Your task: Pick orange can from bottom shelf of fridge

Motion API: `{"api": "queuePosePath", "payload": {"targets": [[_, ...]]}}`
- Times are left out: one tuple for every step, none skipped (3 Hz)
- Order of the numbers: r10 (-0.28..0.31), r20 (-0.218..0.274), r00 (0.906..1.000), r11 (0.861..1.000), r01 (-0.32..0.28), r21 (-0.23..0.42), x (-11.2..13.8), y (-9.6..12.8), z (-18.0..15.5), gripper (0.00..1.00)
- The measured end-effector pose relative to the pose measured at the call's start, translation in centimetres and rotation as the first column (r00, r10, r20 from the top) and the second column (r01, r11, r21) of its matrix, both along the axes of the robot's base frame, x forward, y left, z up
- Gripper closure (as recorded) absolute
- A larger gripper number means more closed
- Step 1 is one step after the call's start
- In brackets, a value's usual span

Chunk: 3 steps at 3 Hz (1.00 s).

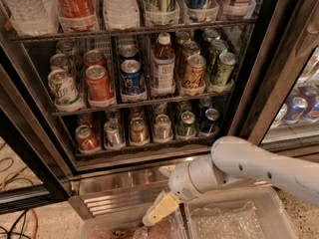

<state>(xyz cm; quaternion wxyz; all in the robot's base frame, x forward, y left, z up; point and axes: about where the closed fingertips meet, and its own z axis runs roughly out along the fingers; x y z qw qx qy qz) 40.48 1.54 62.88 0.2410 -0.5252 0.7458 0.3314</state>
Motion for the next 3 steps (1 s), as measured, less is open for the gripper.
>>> {"api": "queuePosePath", "payload": {"targets": [[-0.139,-0.056,0.9888,0.988,0.142,0.064,-1.7,1.9,-1.9,0.0],[-0.19,-0.017,0.9817,0.98,0.191,0.062,-0.6,2.1,-2.1,0.0],[-0.19,-0.017,0.9817,0.98,0.191,0.062,-0.6,2.1,-2.1,0.0]]}}
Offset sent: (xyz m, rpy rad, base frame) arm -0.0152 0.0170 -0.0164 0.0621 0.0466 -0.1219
